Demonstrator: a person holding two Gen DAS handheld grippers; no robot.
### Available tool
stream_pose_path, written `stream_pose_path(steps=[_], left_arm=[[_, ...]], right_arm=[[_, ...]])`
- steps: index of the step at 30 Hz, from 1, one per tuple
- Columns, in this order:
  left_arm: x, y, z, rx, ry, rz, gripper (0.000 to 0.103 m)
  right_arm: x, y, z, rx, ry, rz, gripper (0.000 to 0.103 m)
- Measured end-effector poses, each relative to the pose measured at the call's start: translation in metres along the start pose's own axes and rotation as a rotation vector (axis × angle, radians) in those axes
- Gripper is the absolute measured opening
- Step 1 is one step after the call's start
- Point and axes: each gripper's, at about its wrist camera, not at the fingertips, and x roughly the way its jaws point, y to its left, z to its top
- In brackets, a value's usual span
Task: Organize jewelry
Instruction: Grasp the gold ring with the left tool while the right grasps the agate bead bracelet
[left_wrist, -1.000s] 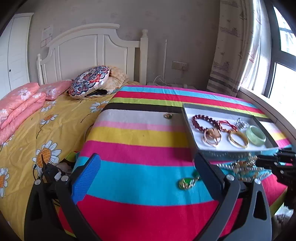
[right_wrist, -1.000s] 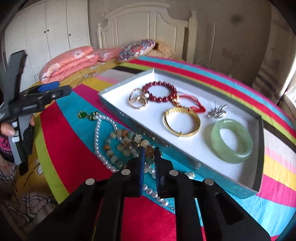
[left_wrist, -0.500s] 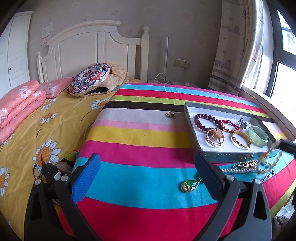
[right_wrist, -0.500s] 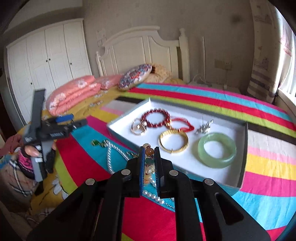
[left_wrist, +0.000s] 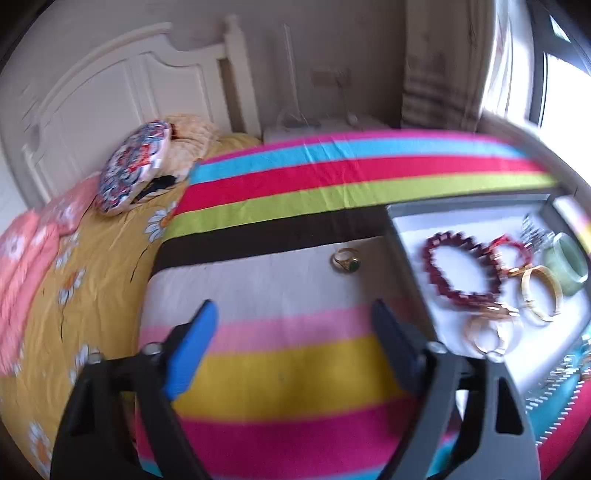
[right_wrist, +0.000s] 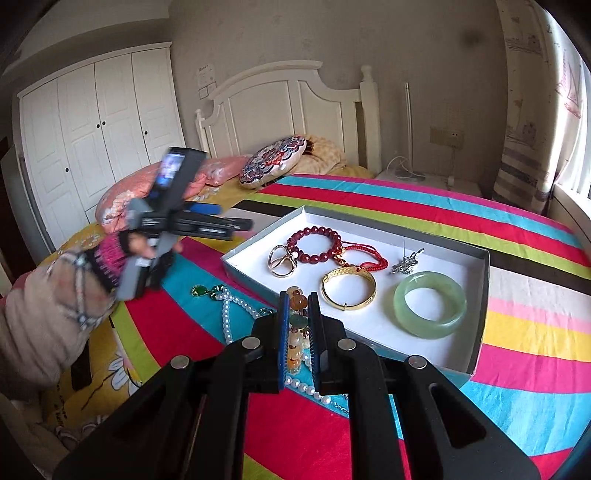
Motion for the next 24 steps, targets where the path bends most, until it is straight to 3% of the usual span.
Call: stream_pose_path(steps=[1, 3, 7, 17, 20, 23, 24], left_arm=[[0.012, 0.001, 0.005, 0.013, 0.017, -0.015, 0.065], [0.023, 0.001, 0.011, 0.029, 0.030, -0.075, 0.059], [0.031, -0.001, 0.018, 0.075, 0.036, -0.164, 0.054], [0.051, -0.007, 0.031, 0.135, 0.044, -0.216, 0.041], [0.053, -0.011, 0.033, 0.132, 0.045, -0.264, 0.022], [0.047, -0.020, 0.030, 0.157, 0.026, -0.232, 0.016], [0.042, -0.022, 0.030, 0.163, 0.008, -0.225, 0.009]], right_arm=[[0.000, 0.000, 0.000, 0.002, -0.001, 0.001, 0.011], [0.000, 0.000, -0.001, 0.002, 0.000, -0.002, 0.011], [0.002, -0.004, -0.002, 0.015, 0.008, -0.003, 0.011], [0.008, -0.002, -0.004, 0.020, 0.027, -0.007, 0.011], [0.007, -0.003, -0.003, 0.022, 0.024, -0.015, 0.011], [0.006, -0.004, -0.003, 0.024, 0.020, -0.020, 0.011], [0.005, -0.003, -0.004, 0.024, 0.019, -0.021, 0.011]])
